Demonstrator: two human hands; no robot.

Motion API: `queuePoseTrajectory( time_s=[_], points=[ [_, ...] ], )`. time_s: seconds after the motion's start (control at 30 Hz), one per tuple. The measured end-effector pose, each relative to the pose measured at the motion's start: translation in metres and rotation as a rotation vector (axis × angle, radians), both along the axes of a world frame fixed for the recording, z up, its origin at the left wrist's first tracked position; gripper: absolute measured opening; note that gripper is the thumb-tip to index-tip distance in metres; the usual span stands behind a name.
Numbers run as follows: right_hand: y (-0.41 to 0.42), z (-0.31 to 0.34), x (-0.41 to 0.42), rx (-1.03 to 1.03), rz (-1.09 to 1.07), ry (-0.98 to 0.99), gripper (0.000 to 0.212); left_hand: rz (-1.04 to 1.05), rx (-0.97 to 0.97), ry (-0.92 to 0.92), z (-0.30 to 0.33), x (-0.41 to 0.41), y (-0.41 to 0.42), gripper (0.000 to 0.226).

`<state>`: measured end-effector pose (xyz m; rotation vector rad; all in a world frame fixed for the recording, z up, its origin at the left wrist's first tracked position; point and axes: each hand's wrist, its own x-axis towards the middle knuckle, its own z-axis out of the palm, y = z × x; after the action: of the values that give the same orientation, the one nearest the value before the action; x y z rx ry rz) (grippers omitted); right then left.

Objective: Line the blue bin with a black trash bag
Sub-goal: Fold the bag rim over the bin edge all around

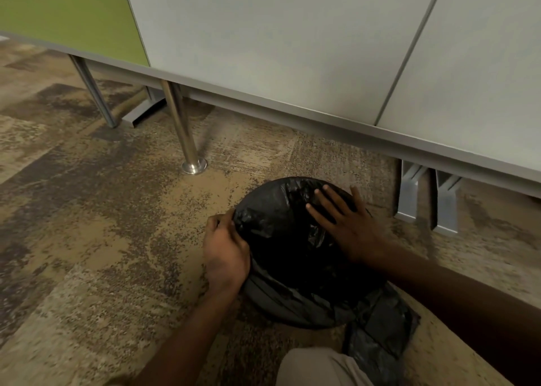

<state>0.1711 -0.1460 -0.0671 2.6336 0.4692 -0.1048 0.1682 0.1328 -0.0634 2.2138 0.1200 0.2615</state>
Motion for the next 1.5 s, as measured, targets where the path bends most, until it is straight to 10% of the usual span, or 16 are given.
queuePoseTrajectory(
  time_s=[0.13,0.3,0.5,0.87,1.23,1.5],
  points=[
    [0.008,0.034,-0.01,0.336,-0.129,-0.031,0.136,0.012,-0.027,0.018,0.0,0.0,0.004,0.04],
    [-0.009,0.04,-0.05,0.995,-0.653,-0.453,0.059,0.008,-0.149,0.053,0.002,0.003,0.007,0.037],
    [0.0,0.013,-0.063,1.425,-1.026,-0.311,0.036,0.051,-0.149,0.192,0.003,0.021,0.025,0.027],
    [0.002,0.028,-0.045,1.762,-1.207,-0.187,0.027,-0.151,-0.294,0.588,0.037,0.065,0.059,0.029],
    [0.096,0.049,0.028,1.991,-1.103,0.31,0.023,0.077,-0.374,0.432,0.098,0.154,0.169,0.027],
    [0.179,0.062,0.108,2.098,-0.975,0.322,0.016,0.227,-0.595,0.348,0.112,0.195,0.241,0.011]
  ],
)
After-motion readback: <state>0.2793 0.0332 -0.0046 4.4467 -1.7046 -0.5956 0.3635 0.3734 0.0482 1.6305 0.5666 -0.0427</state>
